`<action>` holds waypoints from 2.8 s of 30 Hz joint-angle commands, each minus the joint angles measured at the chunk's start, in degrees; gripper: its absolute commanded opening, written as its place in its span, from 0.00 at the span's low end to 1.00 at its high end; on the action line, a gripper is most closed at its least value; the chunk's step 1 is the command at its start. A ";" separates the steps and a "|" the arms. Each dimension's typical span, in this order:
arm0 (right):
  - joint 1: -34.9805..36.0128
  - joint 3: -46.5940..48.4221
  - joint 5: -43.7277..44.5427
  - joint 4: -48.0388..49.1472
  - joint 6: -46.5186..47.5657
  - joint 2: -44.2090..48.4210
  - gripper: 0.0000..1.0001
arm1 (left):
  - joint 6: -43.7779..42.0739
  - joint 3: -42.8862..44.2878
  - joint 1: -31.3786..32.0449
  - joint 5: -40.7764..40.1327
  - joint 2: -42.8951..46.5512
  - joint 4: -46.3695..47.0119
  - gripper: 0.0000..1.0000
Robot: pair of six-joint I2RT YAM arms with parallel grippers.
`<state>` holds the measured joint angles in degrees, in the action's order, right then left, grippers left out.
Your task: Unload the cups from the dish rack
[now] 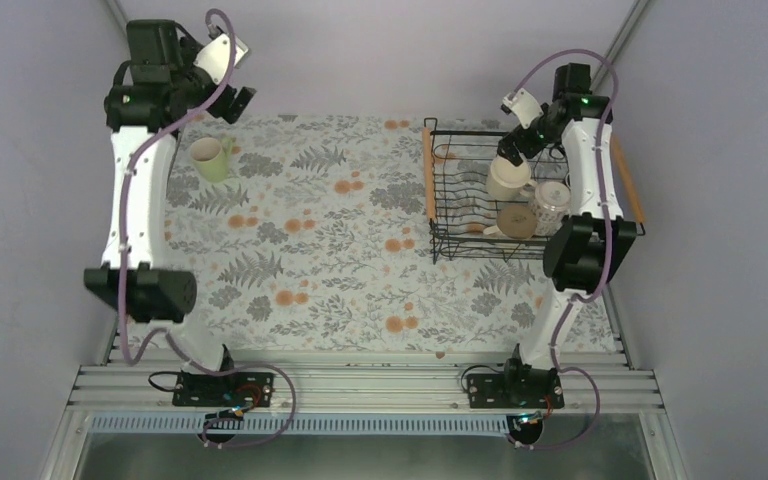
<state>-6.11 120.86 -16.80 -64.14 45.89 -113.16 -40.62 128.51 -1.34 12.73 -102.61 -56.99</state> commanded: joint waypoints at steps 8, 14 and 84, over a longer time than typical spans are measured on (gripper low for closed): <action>-2.54 11.10 6.86 -6.77 -0.24 -9.03 0.92 | 16.99 -22.69 10.31 17.76 10.66 22.94 1.00; -5.76 8.49 7.89 -9.45 12.65 -7.83 0.73 | 15.58 -25.95 11.83 18.62 11.31 23.52 1.00; -18.31 -17.32 8.78 -9.60 4.72 11.24 0.72 | 10.10 -41.40 12.07 20.78 17.79 25.56 1.00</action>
<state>-22.96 108.64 -7.99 -72.95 52.42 -102.04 -28.53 88.75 10.50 31.92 -86.13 -30.83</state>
